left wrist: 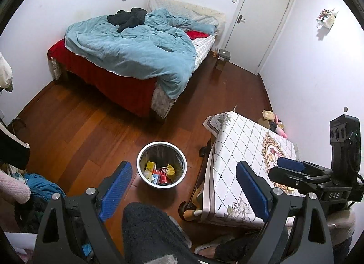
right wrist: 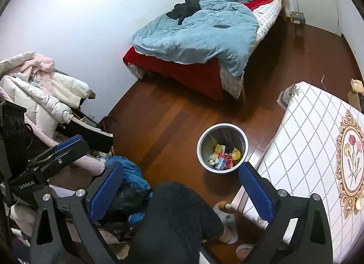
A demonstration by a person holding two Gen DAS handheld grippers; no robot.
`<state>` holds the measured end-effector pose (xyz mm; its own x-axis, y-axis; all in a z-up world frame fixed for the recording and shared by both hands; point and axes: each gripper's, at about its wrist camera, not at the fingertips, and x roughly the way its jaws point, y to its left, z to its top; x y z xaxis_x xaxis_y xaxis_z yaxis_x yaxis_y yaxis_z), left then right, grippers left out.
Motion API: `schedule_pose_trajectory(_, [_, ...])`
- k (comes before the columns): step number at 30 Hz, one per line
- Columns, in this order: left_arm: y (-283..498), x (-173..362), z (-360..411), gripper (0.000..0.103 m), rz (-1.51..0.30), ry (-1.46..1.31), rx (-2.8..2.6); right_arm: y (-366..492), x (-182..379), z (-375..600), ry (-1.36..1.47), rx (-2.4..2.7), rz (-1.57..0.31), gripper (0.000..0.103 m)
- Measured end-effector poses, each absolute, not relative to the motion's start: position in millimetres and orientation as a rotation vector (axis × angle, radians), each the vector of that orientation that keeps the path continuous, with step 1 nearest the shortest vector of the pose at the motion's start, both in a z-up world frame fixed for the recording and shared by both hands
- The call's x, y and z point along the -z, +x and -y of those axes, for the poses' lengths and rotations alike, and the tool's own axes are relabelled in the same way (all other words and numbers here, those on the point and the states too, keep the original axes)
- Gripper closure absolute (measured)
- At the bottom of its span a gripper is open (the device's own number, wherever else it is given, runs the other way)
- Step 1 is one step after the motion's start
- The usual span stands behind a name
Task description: Collect trash
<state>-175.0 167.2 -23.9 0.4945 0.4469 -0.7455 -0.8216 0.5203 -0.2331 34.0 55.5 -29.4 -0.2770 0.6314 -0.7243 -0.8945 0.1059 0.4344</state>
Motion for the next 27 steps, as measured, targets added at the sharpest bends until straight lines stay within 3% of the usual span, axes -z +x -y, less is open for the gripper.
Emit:
schedule_pose_trajectory(13, [-178,23,-163,0.01,-0.679,-0.643,-0.826,29,29,-58,-0.346,-1.525,-1.079,0.0])
schedule_pose_trajectory(15, [-178,24,-163,0.0,-0.684,-0.653,-0.819,29,29,-58,-0.349,-1.524,-1.079,0.0])
schedule_pose_trajectory(27, [-176,20,-161,0.0,-0.684,-0.657,-0.784,38,24,-48,-0.349,-1.519,-1.079,0.0])
